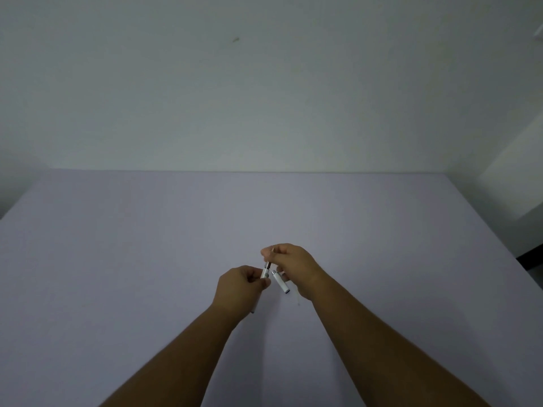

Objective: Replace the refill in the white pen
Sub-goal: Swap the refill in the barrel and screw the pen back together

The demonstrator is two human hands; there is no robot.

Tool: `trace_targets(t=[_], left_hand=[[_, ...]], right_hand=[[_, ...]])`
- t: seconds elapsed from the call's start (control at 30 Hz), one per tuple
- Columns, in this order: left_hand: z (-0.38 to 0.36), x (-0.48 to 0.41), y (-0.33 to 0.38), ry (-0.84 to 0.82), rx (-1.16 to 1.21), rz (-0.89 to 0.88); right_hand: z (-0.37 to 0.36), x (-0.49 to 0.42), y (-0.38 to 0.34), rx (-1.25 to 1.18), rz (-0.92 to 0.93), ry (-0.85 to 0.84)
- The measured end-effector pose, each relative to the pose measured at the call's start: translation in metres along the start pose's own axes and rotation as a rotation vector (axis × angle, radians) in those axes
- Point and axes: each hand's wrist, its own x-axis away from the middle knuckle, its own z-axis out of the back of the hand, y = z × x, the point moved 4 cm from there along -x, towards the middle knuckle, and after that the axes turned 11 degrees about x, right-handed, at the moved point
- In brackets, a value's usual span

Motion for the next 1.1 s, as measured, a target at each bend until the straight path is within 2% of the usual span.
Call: trace_targets(t=[0.17, 0.3, 0.43, 0.6, 0.73, 0.9, 1.03, 1.1], left_hand=[[-0.001, 0.002, 0.002, -0.015, -0.025, -0.018], [0.003, -0.001, 0.006, -0.007, -0.037, -0.026], [0.001, 0.001, 0.010, -0.026, -0.059, -0.051], [0.003, 0.000, 0.011, -0.014, -0.023, -0.040], [0.000, 0.001, 0.011, -0.035, -0.020, -0.054], [0.004, -0.001, 0.011, -0.011, -0.014, -0.049], [0.003, -0.001, 0.013, -0.035, -0.045, -0.069], [0.003, -0.002, 0.013, -0.038, -0.052, -0.061]], right_hand=[[0.001, -0.002, 0.000, 0.162, -0.041, 0.058], [0.000, 0.002, -0.003, -0.034, 0.008, -0.045], [0.004, 0.002, -0.004, 0.176, -0.027, 0.055], [0.005, 0.005, -0.006, -0.050, 0.015, -0.030], [0.007, 0.003, -0.004, 0.129, -0.029, 0.055], [0.006, 0.004, -0.006, -0.018, 0.002, -0.013], [0.008, 0.005, -0.007, 0.096, -0.028, 0.061], [0.008, 0.004, -0.007, 0.069, -0.032, 0.039]])
